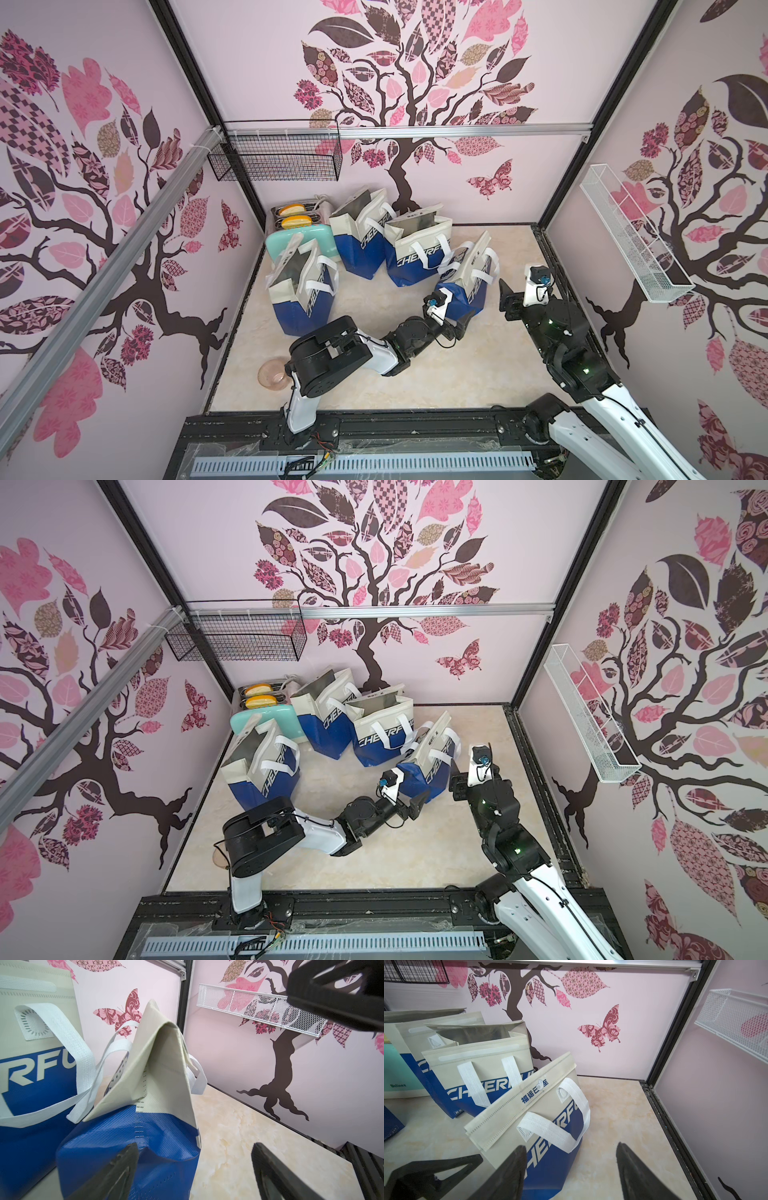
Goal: Open the takeout bag
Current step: Open the takeout bag at the center of the board.
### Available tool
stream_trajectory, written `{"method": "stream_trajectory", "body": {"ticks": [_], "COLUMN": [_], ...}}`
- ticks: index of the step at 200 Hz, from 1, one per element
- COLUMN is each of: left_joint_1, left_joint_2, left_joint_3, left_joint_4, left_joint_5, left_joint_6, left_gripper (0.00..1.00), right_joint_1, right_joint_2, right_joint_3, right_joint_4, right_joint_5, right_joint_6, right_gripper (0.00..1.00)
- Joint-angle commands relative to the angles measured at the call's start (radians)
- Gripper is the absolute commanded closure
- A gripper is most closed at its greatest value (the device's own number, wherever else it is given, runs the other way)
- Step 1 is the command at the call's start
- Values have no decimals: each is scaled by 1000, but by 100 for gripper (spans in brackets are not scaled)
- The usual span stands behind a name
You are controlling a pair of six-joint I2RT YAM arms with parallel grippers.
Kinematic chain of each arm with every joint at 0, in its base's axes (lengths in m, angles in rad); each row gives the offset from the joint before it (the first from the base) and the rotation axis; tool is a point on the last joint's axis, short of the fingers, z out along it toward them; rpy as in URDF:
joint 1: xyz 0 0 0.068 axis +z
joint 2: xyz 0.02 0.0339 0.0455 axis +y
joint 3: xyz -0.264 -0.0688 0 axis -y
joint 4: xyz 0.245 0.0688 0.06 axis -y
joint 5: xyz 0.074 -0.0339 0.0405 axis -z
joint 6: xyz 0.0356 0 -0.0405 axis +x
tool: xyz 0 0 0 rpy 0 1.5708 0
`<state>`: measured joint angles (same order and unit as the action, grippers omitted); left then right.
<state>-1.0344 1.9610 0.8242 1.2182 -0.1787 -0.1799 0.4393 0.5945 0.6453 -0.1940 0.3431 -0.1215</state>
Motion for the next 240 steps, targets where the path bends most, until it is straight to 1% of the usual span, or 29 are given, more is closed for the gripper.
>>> {"method": "stream_trajectory", "body": {"ticks": [1,33,115,134,168,194,211,223,232,240], "left_joint_1": [10,14,23,25,24,24,23,22,22,22], "left_joint_2": [34,49,64,64,73,78,76,78,77,76], "left_joint_3": [38,80,115,115,124,138,150,159,162,163], "left_joint_4": [58,61,63,62,61,62,61,61,61,61], "left_joint_5": [-11,-22,15,11,8,0,-2,-2,-3,-4], "left_joint_6": [-8,4,-24,-31,-46,-58,-54,-50,-49,-48], "left_gripper": [13,16,31,34,38,40,46,51,58,61], "right_joint_1": [-1,-1,-1,-1,-1,-1,-1,-2,-1,-2], "right_joint_2": [31,50,77,98,152,150,131,119,111,104], "right_joint_3": [36,46,63,62,31,-5,-42,-62,-73,-79], "right_joint_4": [21,21,-5,-4,55,106,147,174,195,206], "right_joint_5": [-38,-35,-62,-100,-134,-160,-182,-185,-185,-186], "right_joint_6": [-34,-59,-103,-176,-390,-473,-511,-525,-538,-543], "right_gripper": [30,31,33,31,29,29,30,30,30,30]}}
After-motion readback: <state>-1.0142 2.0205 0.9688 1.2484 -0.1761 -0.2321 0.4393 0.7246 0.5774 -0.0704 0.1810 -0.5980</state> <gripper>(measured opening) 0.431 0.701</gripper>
